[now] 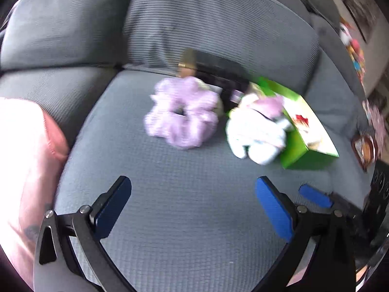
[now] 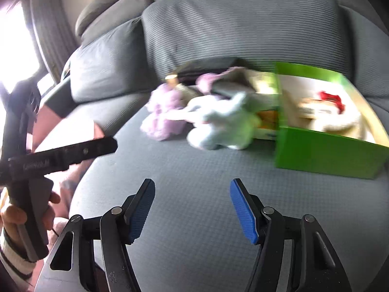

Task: Organize soft objects
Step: 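Withdraw the right gripper toward the lilac scrunchie, then grasp the lilac scrunchie with the right gripper and lift it, then carry the scrunchie with the right gripper over the green box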

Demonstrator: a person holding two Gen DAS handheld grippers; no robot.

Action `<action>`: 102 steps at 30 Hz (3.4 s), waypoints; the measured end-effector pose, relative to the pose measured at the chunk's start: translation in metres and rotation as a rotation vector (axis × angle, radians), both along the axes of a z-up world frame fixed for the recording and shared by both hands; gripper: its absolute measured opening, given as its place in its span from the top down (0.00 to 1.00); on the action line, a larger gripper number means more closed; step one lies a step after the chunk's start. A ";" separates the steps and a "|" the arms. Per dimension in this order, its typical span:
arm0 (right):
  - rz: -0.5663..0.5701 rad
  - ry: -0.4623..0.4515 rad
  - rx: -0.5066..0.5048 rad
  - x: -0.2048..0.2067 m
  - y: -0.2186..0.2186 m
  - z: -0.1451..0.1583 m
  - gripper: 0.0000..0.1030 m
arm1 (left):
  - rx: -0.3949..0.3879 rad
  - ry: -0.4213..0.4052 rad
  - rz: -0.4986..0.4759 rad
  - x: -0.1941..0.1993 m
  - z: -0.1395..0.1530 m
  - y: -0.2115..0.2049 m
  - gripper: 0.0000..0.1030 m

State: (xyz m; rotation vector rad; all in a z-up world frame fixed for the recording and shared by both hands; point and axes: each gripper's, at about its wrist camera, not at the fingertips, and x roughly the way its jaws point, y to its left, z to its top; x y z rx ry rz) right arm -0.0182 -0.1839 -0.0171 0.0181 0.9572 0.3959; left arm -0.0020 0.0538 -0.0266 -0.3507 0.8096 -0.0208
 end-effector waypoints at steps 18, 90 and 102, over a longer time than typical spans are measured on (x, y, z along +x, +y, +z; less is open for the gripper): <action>0.060 -0.019 -0.176 0.103 0.131 -0.055 0.37 | -0.112 -0.026 0.167 0.002 -0.021 0.100 0.01; 0.071 -0.097 0.020 -0.013 -0.004 0.016 0.87 | 0.043 -0.085 -0.391 0.020 0.017 -0.111 0.82; -0.034 -0.174 0.052 -0.018 -0.049 0.040 0.87 | 0.100 -0.136 -0.474 0.041 0.038 -0.151 0.82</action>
